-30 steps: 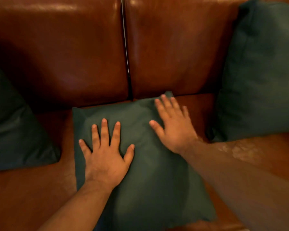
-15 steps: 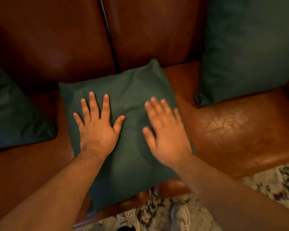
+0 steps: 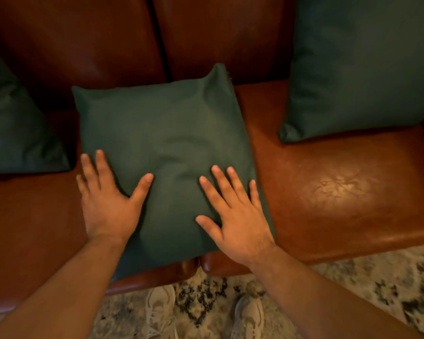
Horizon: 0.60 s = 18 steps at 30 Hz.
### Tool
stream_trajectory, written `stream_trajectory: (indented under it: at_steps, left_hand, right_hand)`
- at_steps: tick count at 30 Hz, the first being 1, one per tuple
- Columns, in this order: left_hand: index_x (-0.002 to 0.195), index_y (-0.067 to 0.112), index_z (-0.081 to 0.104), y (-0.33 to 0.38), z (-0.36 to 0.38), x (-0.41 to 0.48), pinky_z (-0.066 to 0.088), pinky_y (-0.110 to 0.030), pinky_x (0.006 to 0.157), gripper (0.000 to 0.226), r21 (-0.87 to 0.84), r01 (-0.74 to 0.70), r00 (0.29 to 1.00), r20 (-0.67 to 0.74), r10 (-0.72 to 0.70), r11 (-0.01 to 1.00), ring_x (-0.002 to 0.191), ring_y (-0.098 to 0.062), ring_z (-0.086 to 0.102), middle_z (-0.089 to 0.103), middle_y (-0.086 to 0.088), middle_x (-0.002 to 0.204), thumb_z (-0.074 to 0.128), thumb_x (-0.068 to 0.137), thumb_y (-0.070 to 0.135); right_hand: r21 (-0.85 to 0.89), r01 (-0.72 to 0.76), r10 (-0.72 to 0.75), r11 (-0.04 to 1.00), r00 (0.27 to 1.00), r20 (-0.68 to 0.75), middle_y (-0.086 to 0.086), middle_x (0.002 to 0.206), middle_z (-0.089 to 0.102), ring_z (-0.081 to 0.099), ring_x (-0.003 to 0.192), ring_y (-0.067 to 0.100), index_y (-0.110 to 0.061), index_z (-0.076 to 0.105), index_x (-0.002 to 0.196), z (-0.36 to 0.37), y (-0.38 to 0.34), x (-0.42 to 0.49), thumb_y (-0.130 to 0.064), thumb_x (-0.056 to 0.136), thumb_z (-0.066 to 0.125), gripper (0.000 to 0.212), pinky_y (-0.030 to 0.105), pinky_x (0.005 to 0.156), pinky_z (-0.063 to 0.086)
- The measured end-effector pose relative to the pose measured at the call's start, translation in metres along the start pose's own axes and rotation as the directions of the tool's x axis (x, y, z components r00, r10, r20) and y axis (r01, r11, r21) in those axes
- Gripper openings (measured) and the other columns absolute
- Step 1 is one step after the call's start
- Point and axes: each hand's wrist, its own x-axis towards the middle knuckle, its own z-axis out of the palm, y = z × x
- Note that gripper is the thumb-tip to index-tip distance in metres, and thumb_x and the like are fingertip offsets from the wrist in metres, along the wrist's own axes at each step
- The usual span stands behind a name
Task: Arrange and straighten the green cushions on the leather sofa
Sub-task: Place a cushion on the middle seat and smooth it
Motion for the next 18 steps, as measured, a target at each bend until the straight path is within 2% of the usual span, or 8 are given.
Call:
stream_trajectory:
  at_steps: [2, 4, 7, 9, 12, 14, 16, 18]
  left_hand:
    - [0.170, 0.024, 0.005, -0.005, -0.003, 0.004, 0.024, -0.048, 0.131, 0.151, -0.204, 0.182, 0.983, 0.040, -0.178, 0.962, 0.162, -0.031, 0.023, 0.016, -0.009, 0.178, 0.052, 0.054, 0.107]
    - [0.169, 0.029, 0.007, -0.013, -0.005, 0.008, 0.033, -0.047, 0.127, 0.155, -0.299, 0.238, 0.971, 0.056, -0.232, 0.924, 0.155, -0.026, 0.039, 0.035, -0.003, 0.172, 0.061, 0.045, 0.106]
    - [0.158, 0.042, 0.033, -0.030, -0.007, 0.008, 0.048, -0.051, 0.115, 0.131, -0.426, 0.347, 0.936, 0.101, -0.338, 0.835, 0.134, -0.029, 0.062, 0.063, 0.001, 0.149, 0.072, 0.046, 0.100]
    - [0.139, 0.037, 0.059, -0.045, -0.005, 0.000, 0.057, -0.052, 0.105, 0.118, -0.562, 0.472, 0.878, 0.231, -0.419, 0.679, 0.114, -0.025, 0.073, 0.075, 0.006, 0.127, 0.078, 0.040, 0.097]
    - [0.126, 0.022, 0.073, -0.058, -0.004, -0.012, 0.062, -0.052, 0.096, 0.117, -0.602, 0.586, 0.808, 0.378, -0.452, 0.543, 0.100, -0.026, 0.079, 0.082, 0.001, 0.111, 0.082, 0.034, 0.094]
    - [0.124, 0.020, 0.075, -0.059, -0.006, -0.010, 0.062, -0.052, 0.096, 0.118, -0.587, 0.568, 0.821, 0.357, -0.445, 0.577, 0.100, -0.027, 0.078, 0.082, -0.001, 0.110, 0.079, 0.035, 0.097]
    - [0.113, 0.020, 0.077, -0.055, -0.007, -0.004, 0.060, -0.052, 0.099, 0.112, -0.549, 0.517, 0.855, 0.290, -0.430, 0.656, 0.105, -0.029, 0.076, 0.080, -0.003, 0.113, 0.072, 0.038, 0.103]
    - [0.095, 0.025, 0.074, -0.050, -0.008, 0.002, 0.059, -0.049, 0.099, 0.100, -0.510, 0.489, 0.871, 0.233, -0.433, 0.708, 0.105, -0.030, 0.075, 0.080, -0.002, 0.108, 0.065, 0.039, 0.107]
  right_hand:
    - [0.060, -0.069, 0.068, 0.996, 0.997, 0.024, -0.019, 0.177, -0.012, -0.014, 0.164, 0.015, -0.047, -0.002, 0.168, 0.000, 0.010, -0.004, -0.082, 0.099, 0.021, 0.080, 0.067, 0.127, 0.010]
    - [0.105, -0.118, 0.112, 0.987, 0.992, 0.066, -0.023, 0.175, -0.017, -0.019, 0.162, 0.012, -0.052, -0.010, 0.165, -0.002, 0.022, -0.009, -0.087, 0.095, 0.017, 0.083, 0.066, 0.128, 0.014]
    - [0.250, -0.162, 0.170, 0.955, 0.985, -0.009, -0.015, 0.178, -0.004, -0.006, 0.164, 0.015, -0.046, 0.003, 0.167, -0.006, 0.025, -0.004, -0.083, 0.098, 0.020, 0.081, 0.054, 0.131, 0.017]
    - [0.383, -0.317, 0.360, 0.868, 0.932, -0.045, -0.004, 0.179, 0.008, 0.009, 0.164, 0.023, -0.038, 0.013, 0.169, -0.012, 0.024, 0.004, -0.080, 0.099, 0.027, 0.083, 0.047, 0.132, 0.018]
    - [0.435, -0.483, 0.495, 0.760, 0.864, 0.096, 0.004, 0.176, 0.023, 0.026, 0.159, 0.027, -0.027, 0.014, 0.171, -0.021, 0.027, 0.011, -0.072, 0.100, 0.036, 0.087, 0.046, 0.128, 0.028]
    - [0.356, -0.432, 0.457, 0.829, 0.890, 0.015, 0.006, 0.174, 0.027, 0.029, 0.159, 0.027, -0.019, 0.016, 0.170, -0.026, 0.019, 0.015, -0.056, 0.108, 0.040, 0.076, 0.045, 0.127, 0.030]
    - [0.219, -0.275, 0.320, 0.936, 0.924, -0.209, 0.005, 0.175, 0.023, 0.021, 0.162, 0.027, -0.020, 0.019, 0.169, -0.031, 0.005, 0.022, -0.040, 0.108, 0.041, 0.068, 0.050, 0.129, 0.025]
    - [0.129, -0.113, 0.145, 0.985, 0.949, -0.280, -0.003, 0.178, 0.013, 0.009, 0.165, 0.023, -0.029, 0.017, 0.170, -0.033, -0.015, 0.031, -0.041, 0.105, 0.042, 0.070, 0.054, 0.131, 0.016]
